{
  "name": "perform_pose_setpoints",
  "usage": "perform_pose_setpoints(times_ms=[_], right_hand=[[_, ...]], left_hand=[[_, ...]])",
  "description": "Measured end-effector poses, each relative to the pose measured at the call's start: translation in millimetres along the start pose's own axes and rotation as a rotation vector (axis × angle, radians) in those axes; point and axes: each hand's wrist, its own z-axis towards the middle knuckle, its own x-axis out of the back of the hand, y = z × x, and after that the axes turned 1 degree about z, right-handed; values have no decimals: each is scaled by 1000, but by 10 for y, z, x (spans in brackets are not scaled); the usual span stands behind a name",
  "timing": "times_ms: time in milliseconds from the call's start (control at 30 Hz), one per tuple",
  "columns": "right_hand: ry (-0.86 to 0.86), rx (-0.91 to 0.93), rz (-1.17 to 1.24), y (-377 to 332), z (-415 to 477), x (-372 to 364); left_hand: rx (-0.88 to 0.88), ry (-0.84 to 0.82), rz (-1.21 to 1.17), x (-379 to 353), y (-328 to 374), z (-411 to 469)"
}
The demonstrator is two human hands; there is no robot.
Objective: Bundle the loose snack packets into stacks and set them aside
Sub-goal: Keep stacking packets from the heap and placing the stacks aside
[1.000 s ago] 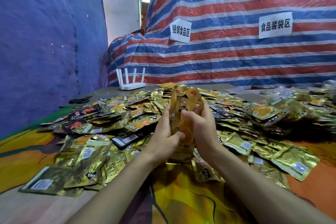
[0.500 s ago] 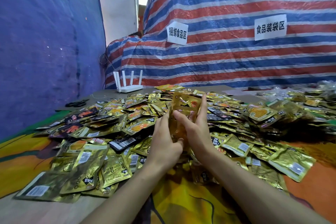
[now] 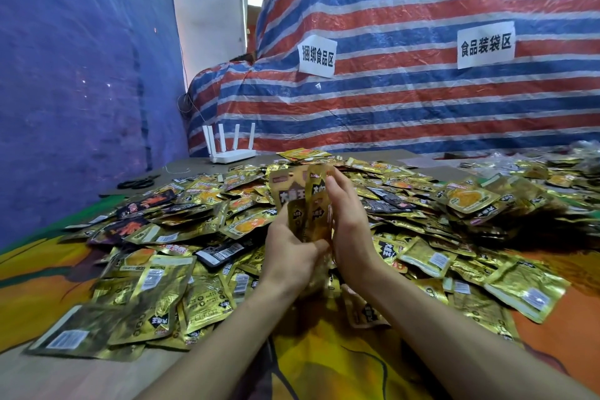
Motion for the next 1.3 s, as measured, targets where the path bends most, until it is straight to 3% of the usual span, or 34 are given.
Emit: perform_pose_setpoints(times_ms=[133, 300, 400, 533, 700, 867, 1033, 1133, 1200, 1300], right_hand=[[8, -65, 18, -69, -33, -50], [-26, -235, 74, -143, -15, 26], [1, -212, 133, -123, 5, 62], [-18, -232, 148, -222, -8, 19], [18, -318, 17, -187, 2, -16], [-192, -364, 22, -164, 47, 20], [-132, -323, -294, -74, 46, 0], [-21, -148, -568, -10, 71, 50], [49, -74, -594, -9, 82, 97], [-52, -76, -432, -1, 42, 121]], left_hand=[[-120, -48, -10, 11, -9, 13], [66, -195, -93, -31, -5, -17], [38, -242, -9, -41, 5, 5], [-53, -161, 53, -61, 2, 2], [38, -183, -85, -81, -5, -7], [-6, 12, -15, -34, 22, 40], [39, 83, -41, 57, 12, 103], [-46, 112, 61, 47, -40, 85], [-104, 116, 142, 29, -75, 64], [-101, 46, 186, 29, -111, 38]])
